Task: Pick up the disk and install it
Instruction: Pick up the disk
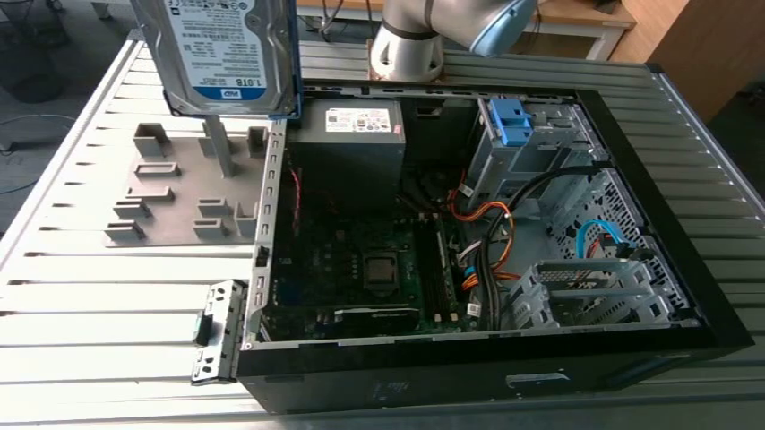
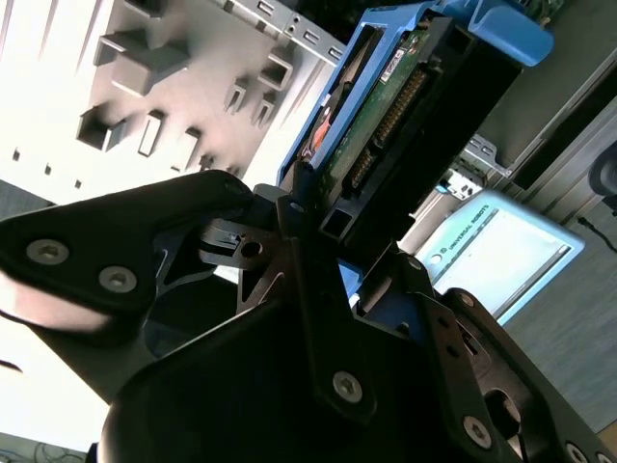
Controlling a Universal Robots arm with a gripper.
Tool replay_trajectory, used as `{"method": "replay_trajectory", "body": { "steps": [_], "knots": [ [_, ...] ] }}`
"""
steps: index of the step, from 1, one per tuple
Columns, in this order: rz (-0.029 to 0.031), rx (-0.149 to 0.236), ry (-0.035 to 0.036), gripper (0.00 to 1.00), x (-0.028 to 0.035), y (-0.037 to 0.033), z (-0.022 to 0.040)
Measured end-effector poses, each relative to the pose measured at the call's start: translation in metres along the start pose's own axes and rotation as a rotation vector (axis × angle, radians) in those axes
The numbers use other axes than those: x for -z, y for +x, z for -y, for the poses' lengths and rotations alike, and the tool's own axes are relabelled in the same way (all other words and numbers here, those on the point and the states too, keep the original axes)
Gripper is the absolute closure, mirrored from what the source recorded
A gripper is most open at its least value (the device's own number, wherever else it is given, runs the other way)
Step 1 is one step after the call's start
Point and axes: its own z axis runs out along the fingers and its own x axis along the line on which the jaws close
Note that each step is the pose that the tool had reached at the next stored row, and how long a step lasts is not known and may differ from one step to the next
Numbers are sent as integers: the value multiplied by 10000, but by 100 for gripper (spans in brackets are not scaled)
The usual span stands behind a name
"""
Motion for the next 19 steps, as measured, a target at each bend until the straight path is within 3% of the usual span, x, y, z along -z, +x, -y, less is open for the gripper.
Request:
{"method": "replay_trajectory", "body": {
  "steps": [19],
  "knots": [
    [-1, 0, -2, 64, -7, 10, 307]
  ]
}}
